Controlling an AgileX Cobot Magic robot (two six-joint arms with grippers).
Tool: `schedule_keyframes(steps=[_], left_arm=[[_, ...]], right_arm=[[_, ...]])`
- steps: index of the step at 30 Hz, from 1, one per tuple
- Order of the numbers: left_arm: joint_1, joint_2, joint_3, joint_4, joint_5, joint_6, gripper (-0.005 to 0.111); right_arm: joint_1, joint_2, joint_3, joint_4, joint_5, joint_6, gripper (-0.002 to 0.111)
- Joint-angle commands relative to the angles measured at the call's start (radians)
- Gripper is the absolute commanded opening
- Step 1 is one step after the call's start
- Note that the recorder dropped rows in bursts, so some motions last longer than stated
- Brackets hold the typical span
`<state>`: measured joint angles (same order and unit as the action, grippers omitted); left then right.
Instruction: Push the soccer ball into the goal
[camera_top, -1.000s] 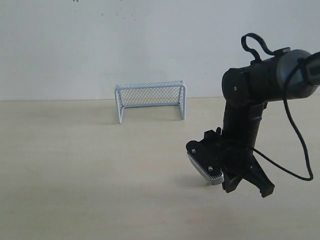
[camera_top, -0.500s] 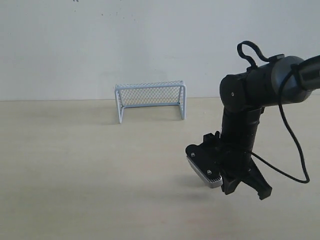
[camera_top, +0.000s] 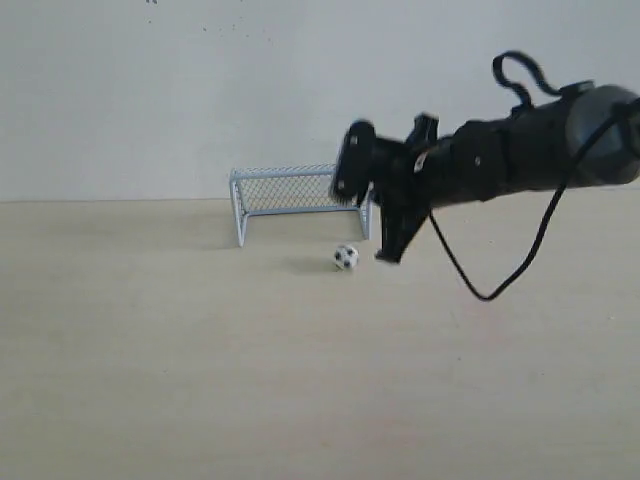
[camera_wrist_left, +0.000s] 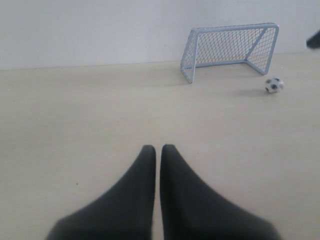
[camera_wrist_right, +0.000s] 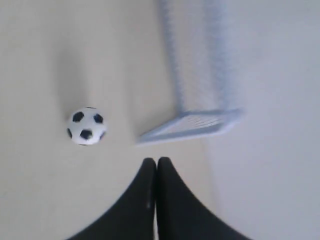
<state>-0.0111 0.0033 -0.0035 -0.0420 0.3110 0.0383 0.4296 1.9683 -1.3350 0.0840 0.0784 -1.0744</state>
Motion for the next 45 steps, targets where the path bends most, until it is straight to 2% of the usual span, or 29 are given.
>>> schedule_keyframes(steps=[1, 5, 10, 20, 24, 32, 37, 42, 45], left_arm=[[0.003, -0.003, 0.003, 0.002, -0.003, 0.007, 0.004], [0.003, -0.003, 0.003, 0.002, -0.003, 0.007, 0.004], [0.003, -0.003, 0.003, 0.002, -0.003, 0.007, 0.004], [0.003, -0.003, 0.003, 0.002, -0.003, 0.007, 0.004], [0.003, -0.003, 0.003, 0.002, -0.003, 0.007, 0.004], [0.003, -0.003, 0.003, 0.002, -0.003, 0.007, 0.004], [0.003, -0.003, 0.003, 0.002, -0.003, 0.007, 0.004], [0.003, -0.003, 0.003, 0.002, -0.003, 0.007, 0.004], [0.003, -0.003, 0.003, 0.002, -0.003, 0.007, 0.004]], right_arm=[[-0.001, -0.128, -0.005, -0.014, -0.141, 0.059, 0.0], [-0.001, -0.188, -0.005, 0.021, -0.096, 0.16, 0.0], [-0.001, -0.225, -0.003, 0.089, 0.046, 0.376, 0.0], [-0.001, -0.25, -0.003, 0.081, 0.325, 0.482, 0.0], [-0.001, -0.252, -0.003, 0.015, 0.396, 0.609, 0.0], [-0.001, -0.252, -0.003, -0.253, 0.592, 0.933, 0.0], [-0.001, -0.266, 0.001, -0.313, 0.728, 1.047, 0.0], [-0.001, -0.377, 0.127, -0.318, 0.647, 1.158, 0.0], [-0.001, -0.497, 0.272, -0.361, 0.542, 1.253, 0.0]])
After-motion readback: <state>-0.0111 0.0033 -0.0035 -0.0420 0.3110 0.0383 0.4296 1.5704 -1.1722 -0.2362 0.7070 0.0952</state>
